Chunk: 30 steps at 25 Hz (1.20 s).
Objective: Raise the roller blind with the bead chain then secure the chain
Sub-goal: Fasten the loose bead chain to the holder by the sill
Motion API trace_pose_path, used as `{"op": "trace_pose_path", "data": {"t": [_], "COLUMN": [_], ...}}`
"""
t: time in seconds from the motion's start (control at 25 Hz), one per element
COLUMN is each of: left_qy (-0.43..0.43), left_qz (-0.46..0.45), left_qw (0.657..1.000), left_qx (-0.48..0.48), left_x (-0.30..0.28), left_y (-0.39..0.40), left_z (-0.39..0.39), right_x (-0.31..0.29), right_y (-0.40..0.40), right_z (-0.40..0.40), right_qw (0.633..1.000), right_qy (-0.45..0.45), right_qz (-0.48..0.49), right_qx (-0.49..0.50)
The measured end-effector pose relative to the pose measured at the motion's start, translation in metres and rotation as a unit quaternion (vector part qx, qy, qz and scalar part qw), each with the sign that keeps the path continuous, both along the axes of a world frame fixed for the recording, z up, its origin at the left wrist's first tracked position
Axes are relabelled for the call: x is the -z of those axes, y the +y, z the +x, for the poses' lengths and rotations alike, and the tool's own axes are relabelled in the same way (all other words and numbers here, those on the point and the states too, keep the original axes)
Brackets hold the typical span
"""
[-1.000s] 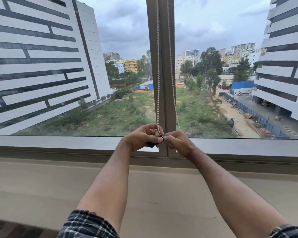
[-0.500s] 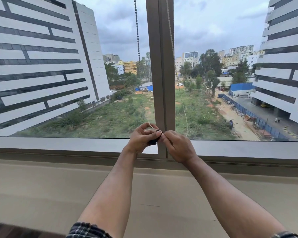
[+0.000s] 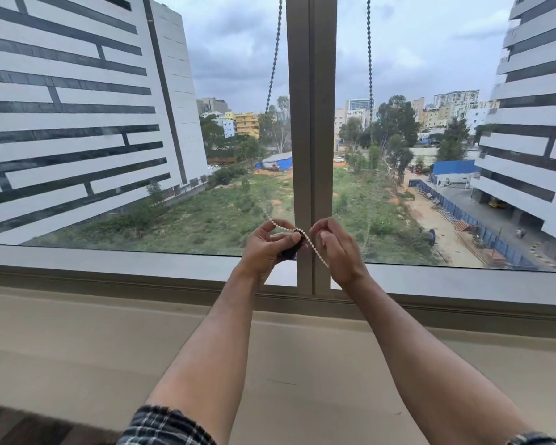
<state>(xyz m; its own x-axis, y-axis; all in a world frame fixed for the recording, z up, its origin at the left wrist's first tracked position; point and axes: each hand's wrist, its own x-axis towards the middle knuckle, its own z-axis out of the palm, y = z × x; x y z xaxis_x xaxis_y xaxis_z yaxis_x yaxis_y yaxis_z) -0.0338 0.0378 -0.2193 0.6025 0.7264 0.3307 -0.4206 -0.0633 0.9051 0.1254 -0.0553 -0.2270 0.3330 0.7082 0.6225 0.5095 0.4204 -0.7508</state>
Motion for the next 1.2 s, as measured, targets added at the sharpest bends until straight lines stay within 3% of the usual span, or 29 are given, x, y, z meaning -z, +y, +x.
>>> {"op": "trace_pose_path", "data": {"t": [0.12, 0.2, 0.52, 0.88, 1.2], "left_qy": [0.007, 0.012, 0.038, 0.026, 0.031], "left_qz": [0.008, 0.008, 0.022, 0.026, 0.031], "left_qw": [1.000, 1.000, 0.999, 0.999, 0.999], "left_qx": [0.004, 0.009, 0.018, 0.001, -0.009], "left_x": [-0.002, -0.004, -0.003, -0.003, -0.006], "left_y": [-0.001, -0.002, -0.001, 0.002, 0.004], "left_z": [0.000, -0.002, -0.004, 0.001, 0.000], "right_x": [-0.011, -0.016, -0.014, -0.017, -0.028], "right_y": [0.006, 0.007, 0.006, 0.009, 0.007], "right_z": [0.005, 0.009, 0.013, 0.015, 0.028], "right_qw": [0.989, 0.981, 0.976, 0.989, 0.981], "right_qy": [0.137, 0.177, 0.171, 0.070, 0.129], "right_qz": [-0.004, 0.007, -0.004, 0.030, 0.005], "right_qx": [-0.049, -0.077, -0.132, -0.124, -0.145]}}
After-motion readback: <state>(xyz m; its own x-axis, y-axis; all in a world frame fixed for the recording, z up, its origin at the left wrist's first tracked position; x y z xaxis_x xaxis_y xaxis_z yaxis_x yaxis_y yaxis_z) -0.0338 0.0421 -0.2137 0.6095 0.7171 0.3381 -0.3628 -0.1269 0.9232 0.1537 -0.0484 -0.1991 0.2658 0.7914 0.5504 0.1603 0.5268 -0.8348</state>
